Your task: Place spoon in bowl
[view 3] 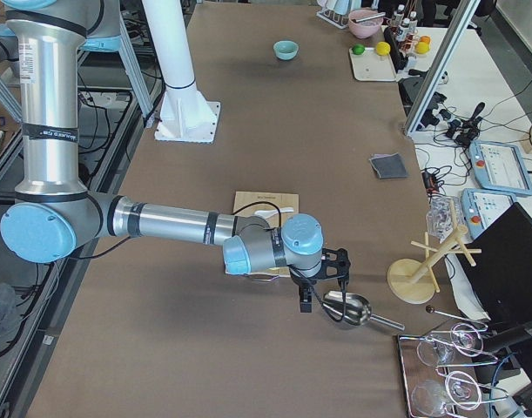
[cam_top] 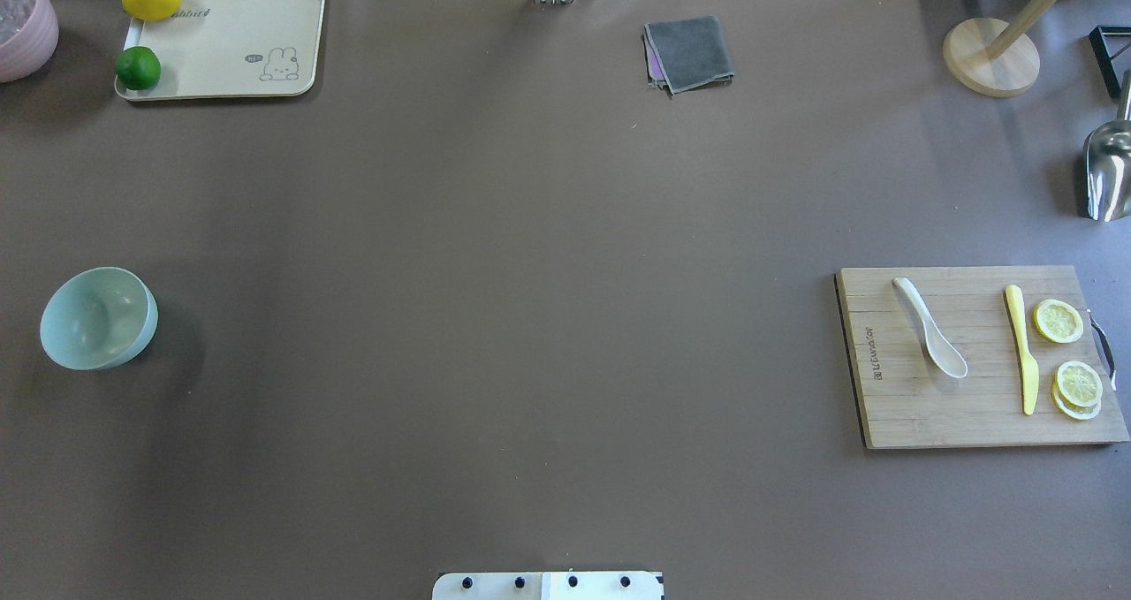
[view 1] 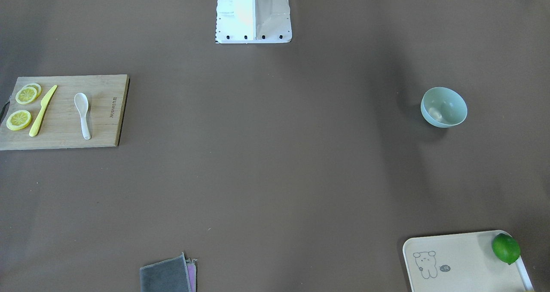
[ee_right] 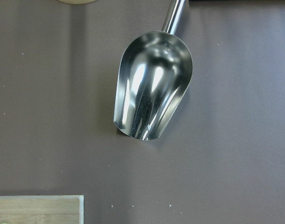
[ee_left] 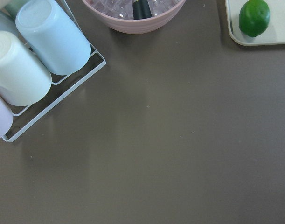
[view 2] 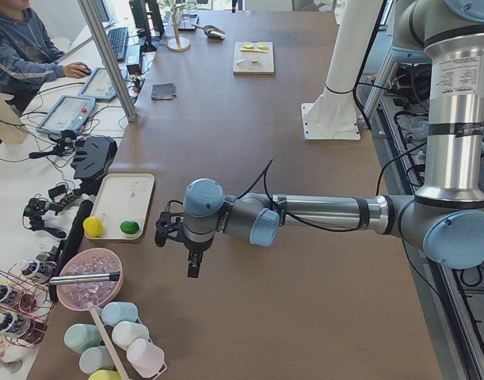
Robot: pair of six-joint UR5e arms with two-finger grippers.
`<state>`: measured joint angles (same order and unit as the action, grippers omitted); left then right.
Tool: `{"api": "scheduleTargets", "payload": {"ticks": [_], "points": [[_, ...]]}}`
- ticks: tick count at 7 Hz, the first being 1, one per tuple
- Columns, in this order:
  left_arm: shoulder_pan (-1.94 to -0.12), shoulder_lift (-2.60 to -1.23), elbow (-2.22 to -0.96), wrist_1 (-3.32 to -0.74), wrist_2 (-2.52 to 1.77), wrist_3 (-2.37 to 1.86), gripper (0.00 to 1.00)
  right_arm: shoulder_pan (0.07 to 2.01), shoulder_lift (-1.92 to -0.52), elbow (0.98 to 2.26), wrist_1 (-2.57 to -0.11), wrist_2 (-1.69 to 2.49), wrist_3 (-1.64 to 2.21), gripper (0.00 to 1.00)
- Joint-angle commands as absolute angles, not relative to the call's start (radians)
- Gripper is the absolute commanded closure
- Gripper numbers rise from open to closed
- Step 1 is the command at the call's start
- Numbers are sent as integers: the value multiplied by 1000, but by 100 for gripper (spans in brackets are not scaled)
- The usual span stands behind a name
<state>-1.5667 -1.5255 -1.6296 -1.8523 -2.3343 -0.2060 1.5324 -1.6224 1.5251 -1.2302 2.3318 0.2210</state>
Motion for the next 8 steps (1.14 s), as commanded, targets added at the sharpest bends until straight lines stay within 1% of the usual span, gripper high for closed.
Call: {"api": "scheduleTargets", "payload": {"ticks": [1, 3, 5, 8], "points": [[-1566, -1511, -1646, -1856, -2339, -207, 2, 1532, -1621, 1525, -1230, 2332, 221, 0], [-1566, -1508, -1666, -1864, -2341, -207, 2, 1532, -1621, 1525, -1229, 2332, 221, 0], [-1563, -1484, -1667, -1867, -2339, -213, 2, 1532, -1620, 1525, -1226, 2330, 221, 0], [-1562, -1482, -1669, -1867, -2341, -219, 2, 1531, -1621, 1526, -1220, 2332, 222, 0]]}}
